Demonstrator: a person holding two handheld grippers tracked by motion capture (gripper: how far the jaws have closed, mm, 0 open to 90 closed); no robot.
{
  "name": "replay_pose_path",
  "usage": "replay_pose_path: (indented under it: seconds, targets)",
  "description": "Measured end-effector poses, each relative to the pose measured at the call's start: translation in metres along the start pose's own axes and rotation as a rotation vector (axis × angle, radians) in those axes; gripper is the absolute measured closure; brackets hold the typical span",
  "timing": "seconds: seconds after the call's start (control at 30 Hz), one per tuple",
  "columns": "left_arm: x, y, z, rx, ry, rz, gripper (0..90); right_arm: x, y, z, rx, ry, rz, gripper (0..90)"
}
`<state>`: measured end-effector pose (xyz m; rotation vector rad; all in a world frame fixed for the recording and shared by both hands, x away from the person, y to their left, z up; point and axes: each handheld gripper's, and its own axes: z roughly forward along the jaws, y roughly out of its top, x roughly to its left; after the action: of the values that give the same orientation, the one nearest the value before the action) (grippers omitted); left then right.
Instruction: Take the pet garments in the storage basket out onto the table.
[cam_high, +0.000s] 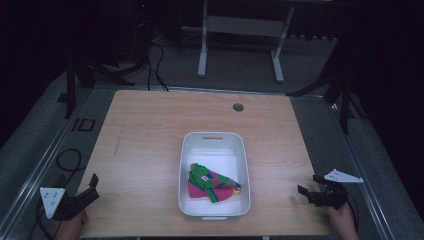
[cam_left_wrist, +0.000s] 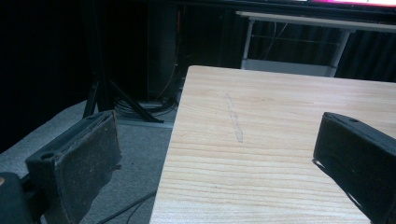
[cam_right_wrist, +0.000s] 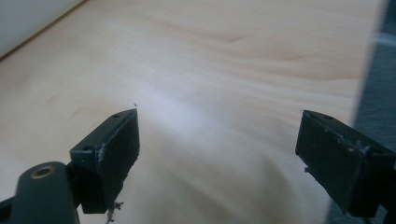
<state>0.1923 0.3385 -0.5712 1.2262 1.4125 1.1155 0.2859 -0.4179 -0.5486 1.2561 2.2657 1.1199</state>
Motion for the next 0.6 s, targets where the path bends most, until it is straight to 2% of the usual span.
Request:
replay_pose_path:
  seconds: [0.03, 0.07, 0.1, 0.2, 0.47, 0.53, 0.6]
  targets:
    - [0.0, 0.0, 0.0, 0.002, 0.0, 0.0, 1.2, 0.0, 0.001, -0.001, 0.019, 0.029, -0.016, 13.3]
    - [0.0, 0.0, 0.0, 0.002, 0.0, 0.0, 1.2, 0.0, 0.001, -0.001, 0.019, 0.029, -0.016, 13.3]
    - [0.0, 0.0, 0.0, 0.0, 0.001, 0.001, 1.2, 0.004, 0.004, -0.002, 0.072, 0.082, -0.051, 13.1]
    - [0.0, 0.0, 0.0, 0.0, 0.001, 0.0, 1.2, 0.009, 0.009, -0.001, 0.104, 0.118, -0.086, 12.6]
    - [0.0, 0.0, 0.0, 0.001, -0.004, -0.001, 1.2, 0.033, 0.022, 0.004, 0.132, 0.237, -0.185, 12.5]
    - [0.0, 0.0, 0.0, -0.003, -0.003, 0.0, 1.2, 0.037, 0.026, 0.005, 0.133, 0.262, -0.2, 12.5]
    - [0.0, 0.0, -0.001, -0.001, -0.002, 0.006, 1.2, 0.039, 0.029, 0.007, 0.121, 0.285, -0.186, 12.7]
